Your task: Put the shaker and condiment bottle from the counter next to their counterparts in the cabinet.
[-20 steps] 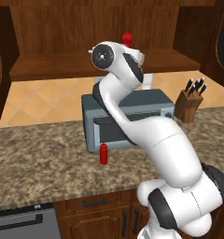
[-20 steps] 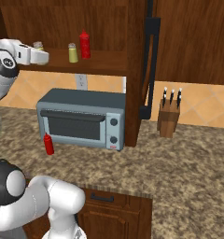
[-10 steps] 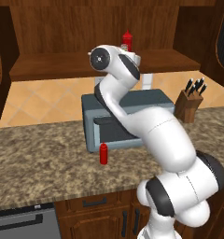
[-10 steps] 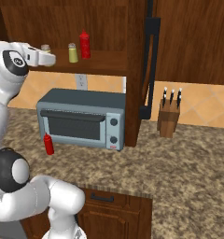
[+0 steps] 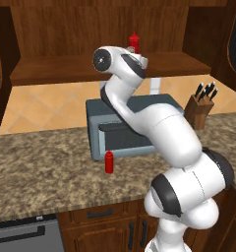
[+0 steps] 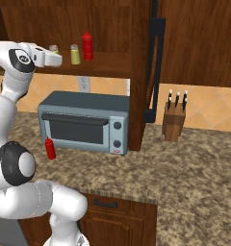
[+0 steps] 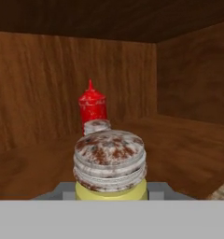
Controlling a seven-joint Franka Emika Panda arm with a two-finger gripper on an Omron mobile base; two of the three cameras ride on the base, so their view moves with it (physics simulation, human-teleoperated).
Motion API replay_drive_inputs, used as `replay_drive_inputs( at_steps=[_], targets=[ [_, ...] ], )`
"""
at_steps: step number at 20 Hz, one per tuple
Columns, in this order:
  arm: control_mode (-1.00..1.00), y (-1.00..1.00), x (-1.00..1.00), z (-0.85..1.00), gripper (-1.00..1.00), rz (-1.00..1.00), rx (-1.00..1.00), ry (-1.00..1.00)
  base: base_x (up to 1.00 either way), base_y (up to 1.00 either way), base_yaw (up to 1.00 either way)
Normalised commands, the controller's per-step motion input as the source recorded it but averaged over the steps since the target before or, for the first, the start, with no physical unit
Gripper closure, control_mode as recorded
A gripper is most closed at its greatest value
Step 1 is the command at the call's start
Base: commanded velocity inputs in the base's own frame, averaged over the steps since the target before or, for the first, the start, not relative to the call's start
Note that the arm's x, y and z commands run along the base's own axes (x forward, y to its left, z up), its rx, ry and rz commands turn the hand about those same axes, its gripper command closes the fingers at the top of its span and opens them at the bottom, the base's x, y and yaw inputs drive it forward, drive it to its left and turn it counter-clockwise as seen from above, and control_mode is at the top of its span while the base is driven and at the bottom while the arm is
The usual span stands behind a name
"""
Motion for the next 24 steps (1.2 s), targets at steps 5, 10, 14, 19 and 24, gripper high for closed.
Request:
replay_drive_inputs(
  at_steps=[5,10,14,19,24],
  targets=[
    [-1.00,0.01,0.30,0.00,1.00,-0.01,0.00,0.00,0.00,0.00,0.00],
    [-1.00,0.00,0.32,0.00,1.00,0.00,0.00,0.01,0.00,0.00,0.00],
    [-1.00,0.00,0.11,-0.06,1.00,0.00,0.00,0.00,0.00,0.00,0.00],
    [-1.00,0.00,0.20,-0.05,1.00,0.00,0.00,0.00,0.00,0.00,0.00],
    [-1.00,0.00,0.23,-0.10,-1.00,0.00,0.00,0.00,0.00,0.00,0.00]
  ],
)
